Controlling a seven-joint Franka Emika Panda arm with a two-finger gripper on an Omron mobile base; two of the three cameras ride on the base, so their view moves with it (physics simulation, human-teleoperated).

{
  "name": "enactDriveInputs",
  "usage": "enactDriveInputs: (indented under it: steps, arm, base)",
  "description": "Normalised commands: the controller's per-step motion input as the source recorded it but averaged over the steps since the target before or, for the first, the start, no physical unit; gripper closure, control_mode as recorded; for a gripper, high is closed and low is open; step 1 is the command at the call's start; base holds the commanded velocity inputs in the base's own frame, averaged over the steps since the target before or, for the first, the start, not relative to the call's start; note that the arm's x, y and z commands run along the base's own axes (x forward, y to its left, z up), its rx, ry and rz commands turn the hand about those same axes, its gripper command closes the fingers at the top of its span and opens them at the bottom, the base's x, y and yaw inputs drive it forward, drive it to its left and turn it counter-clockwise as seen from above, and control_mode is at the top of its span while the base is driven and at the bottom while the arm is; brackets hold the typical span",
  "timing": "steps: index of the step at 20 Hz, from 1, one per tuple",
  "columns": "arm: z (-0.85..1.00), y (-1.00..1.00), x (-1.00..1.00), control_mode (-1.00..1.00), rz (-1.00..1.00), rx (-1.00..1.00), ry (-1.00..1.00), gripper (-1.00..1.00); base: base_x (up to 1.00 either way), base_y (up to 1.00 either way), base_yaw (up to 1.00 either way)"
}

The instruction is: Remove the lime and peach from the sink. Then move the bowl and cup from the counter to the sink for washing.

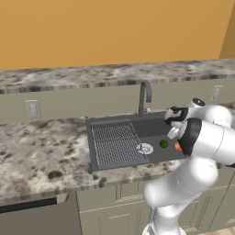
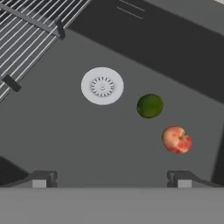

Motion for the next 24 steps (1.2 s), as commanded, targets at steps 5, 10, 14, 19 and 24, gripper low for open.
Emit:
enactDriveInputs:
  steps: [5,10,14,19,24]
  arm:
    - [-0.09,-0.06,0.22,-1.00,0.00,-0.05,0.00,-1.00]
    - [-0.08,-0.09,0.20,-1.00,0.00,-0.01,0.00,-1.00]
    - [-0.08,-0.08,0.22,-1.00,0.00,0.00,0.00,-1.00]
    - [-0.06,-0.07,0.24,-1.00,-0.01,0.00,0.00,-1.00]
    - [-0.08,-0.05,0.23,-1.00,-0.01,0.00,0.00,-1.00]
  base:
    - [0.00,0.00,0.00]
    - [0.00,0.00,0.00]
    - [0.00,0.00,0.00]
    - [0.00,0.00,0.00]
    - [0.00,0.00,0.00]
